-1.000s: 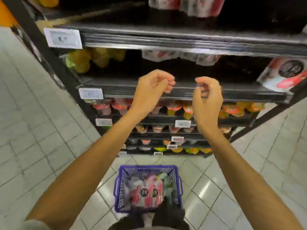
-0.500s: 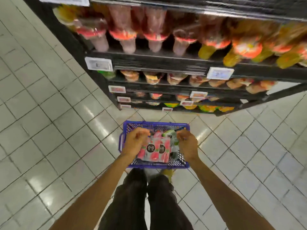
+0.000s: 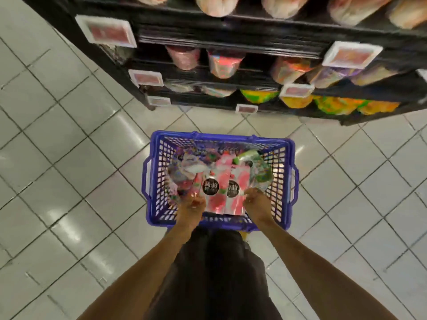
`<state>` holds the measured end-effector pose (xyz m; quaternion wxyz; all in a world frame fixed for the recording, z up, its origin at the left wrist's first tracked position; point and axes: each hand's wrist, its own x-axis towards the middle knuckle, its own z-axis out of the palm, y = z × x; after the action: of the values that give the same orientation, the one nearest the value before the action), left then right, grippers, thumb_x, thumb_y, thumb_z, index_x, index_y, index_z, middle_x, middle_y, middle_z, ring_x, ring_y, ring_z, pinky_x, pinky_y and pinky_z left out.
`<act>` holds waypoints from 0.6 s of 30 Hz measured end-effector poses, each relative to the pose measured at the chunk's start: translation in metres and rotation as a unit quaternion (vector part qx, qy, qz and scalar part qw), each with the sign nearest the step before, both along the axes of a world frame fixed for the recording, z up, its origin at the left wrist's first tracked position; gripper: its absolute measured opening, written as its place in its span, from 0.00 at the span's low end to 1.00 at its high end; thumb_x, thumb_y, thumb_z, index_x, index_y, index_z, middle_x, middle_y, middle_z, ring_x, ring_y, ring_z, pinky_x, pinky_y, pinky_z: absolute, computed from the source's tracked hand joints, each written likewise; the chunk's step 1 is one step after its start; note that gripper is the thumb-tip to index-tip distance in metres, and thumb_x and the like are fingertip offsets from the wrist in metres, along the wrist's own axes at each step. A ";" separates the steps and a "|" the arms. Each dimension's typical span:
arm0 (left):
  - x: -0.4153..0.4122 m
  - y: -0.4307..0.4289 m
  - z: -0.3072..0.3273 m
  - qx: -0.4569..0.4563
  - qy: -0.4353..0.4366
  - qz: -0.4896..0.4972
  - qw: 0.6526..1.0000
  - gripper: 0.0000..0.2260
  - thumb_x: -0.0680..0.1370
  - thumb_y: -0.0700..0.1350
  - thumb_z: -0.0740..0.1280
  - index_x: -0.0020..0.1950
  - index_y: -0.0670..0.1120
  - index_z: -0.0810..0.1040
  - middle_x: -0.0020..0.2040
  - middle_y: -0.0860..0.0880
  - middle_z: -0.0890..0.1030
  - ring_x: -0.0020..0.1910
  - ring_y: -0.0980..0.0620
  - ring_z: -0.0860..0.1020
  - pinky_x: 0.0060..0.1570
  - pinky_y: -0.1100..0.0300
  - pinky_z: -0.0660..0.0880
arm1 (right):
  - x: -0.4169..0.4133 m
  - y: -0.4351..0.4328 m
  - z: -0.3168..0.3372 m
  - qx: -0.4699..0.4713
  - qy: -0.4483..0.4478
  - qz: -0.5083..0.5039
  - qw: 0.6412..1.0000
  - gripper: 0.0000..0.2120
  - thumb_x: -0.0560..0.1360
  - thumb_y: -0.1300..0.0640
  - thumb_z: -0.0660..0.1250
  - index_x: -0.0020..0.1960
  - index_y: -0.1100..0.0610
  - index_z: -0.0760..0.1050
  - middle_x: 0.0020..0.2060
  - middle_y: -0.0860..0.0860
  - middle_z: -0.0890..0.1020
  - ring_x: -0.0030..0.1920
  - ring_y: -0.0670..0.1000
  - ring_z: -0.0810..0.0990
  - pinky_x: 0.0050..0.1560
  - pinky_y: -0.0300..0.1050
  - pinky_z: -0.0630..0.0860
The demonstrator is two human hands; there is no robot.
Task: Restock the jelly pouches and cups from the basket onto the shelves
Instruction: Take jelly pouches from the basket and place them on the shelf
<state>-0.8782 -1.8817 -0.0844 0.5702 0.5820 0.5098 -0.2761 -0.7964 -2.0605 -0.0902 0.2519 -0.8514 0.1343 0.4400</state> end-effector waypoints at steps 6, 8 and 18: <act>0.013 -0.009 -0.113 0.064 0.029 -0.117 0.991 0.22 0.70 0.50 0.76 0.59 0.43 0.75 0.51 0.48 0.80 0.51 0.49 0.78 0.49 0.56 0.76 | 0.003 0.000 -0.107 -0.053 0.098 -0.032 0.993 0.37 0.70 0.50 0.75 0.69 0.68 0.62 0.48 0.59 0.81 0.45 0.51 0.81 0.39 0.37 0.79; 0.018 -0.011 -0.139 0.095 0.040 -0.140 0.985 0.32 0.69 0.51 0.77 0.69 0.43 0.70 0.61 0.44 0.79 0.62 0.44 0.77 0.60 0.52 0.75 | -0.001 0.000 -0.133 -0.058 0.110 -0.022 0.992 0.40 0.69 0.48 0.76 0.70 0.68 0.63 0.57 0.63 0.79 0.52 0.55 0.81 0.46 0.39 0.81; 0.024 -0.028 -0.164 0.066 0.071 -0.188 0.978 0.39 0.70 0.56 0.75 0.77 0.50 0.63 0.67 0.46 0.77 0.64 0.46 0.76 0.62 0.56 0.74 | -0.022 -0.001 -0.147 0.021 0.117 -0.107 0.987 0.13 0.67 0.50 0.78 0.40 0.54 0.75 0.37 0.50 0.81 0.41 0.52 0.81 0.37 0.42 0.75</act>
<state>-0.8545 -1.9092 -0.2483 0.4314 0.6824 0.4476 -0.3846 -0.8181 -2.0614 -0.2376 0.2979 -0.7693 0.2441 0.5097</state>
